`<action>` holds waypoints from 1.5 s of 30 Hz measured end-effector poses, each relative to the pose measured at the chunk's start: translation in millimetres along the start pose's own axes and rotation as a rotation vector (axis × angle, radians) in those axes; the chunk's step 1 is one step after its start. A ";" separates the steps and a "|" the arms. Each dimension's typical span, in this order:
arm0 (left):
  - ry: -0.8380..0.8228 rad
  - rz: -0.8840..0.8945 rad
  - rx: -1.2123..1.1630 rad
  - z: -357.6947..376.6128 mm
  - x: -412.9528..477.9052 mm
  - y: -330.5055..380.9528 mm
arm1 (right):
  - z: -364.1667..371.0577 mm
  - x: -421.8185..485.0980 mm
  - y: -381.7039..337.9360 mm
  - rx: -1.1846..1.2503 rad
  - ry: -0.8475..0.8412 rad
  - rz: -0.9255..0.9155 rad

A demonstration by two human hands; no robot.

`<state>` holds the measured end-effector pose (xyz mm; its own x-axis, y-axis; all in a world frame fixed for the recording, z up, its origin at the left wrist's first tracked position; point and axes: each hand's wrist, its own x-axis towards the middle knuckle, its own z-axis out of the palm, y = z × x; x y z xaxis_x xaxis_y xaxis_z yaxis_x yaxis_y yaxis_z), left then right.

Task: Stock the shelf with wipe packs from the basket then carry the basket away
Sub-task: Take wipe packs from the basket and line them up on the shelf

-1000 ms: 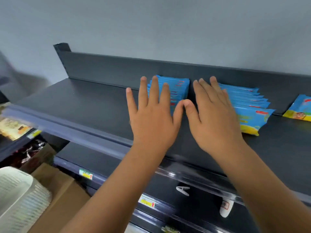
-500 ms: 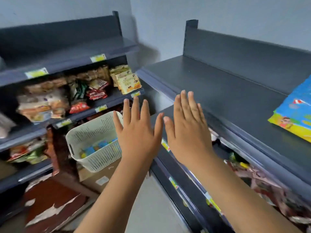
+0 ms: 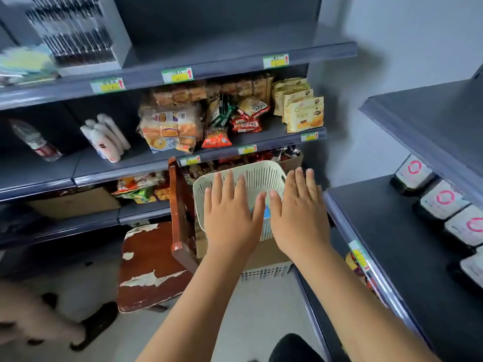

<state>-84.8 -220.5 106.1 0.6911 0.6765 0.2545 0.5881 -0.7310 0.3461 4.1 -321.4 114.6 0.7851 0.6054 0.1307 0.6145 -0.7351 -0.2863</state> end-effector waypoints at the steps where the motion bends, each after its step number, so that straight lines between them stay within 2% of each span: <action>1: -0.015 -0.012 -0.003 6.8 6.9 -9.9 | 11.8 12.1 -0.6 0.032 -0.031 -0.002; 5: -0.085 -0.051 -0.024 45.7 41.4 -51.9 | 50.7 63.4 8.9 0.238 -0.181 0.078; 10: -0.244 -0.091 -0.258 102.6 93.0 -80.1 | 83.8 129.6 30.9 0.306 -0.407 0.053; 15: -0.318 -0.218 -0.323 154.4 137.4 -95.1 | 121.0 183.9 44.3 0.319 -0.648 0.124; 20: -0.524 -0.309 -0.272 200.8 156.9 -112.9 | 185.0 214.2 59.0 0.373 -0.712 0.290; 24: -0.723 -0.285 -0.156 233.0 167.8 -132.5 | 235.2 225.2 63.7 0.442 -0.770 0.472; 29: -0.880 -0.255 -0.041 274.8 177.7 -148.0 | 292.3 236.3 71.8 0.273 -0.922 0.498; 33: -0.887 -0.179 0.087 307.2 172.4 -152.0 | 315.3 239.0 73.9 0.197 -1.034 0.430; 36: -0.838 -0.137 0.142 316.8 169.4 -153.5 | 322.5 239.7 76.9 0.240 -1.003 0.421; 39: -0.793 -0.146 0.131 318.9 166.0 -156.9 | 322.9 238.0 76.5 0.221 -0.987 0.384; 42: -0.771 -0.188 0.086 315.7 165.7 -157.8 | 329.6 228.2 74.9 0.102 -1.088 0.326; 45: -0.731 -0.219 0.034 305.3 168.7 -155.1 | 334.3 220.9 79.9 0.108 -1.081 0.305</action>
<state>68.8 -20.3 -180.4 0.6526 0.5836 -0.4833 0.7482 -0.5974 0.2888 200.8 -144.4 -196.7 0.3898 0.3901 -0.8342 0.3573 -0.8990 -0.2534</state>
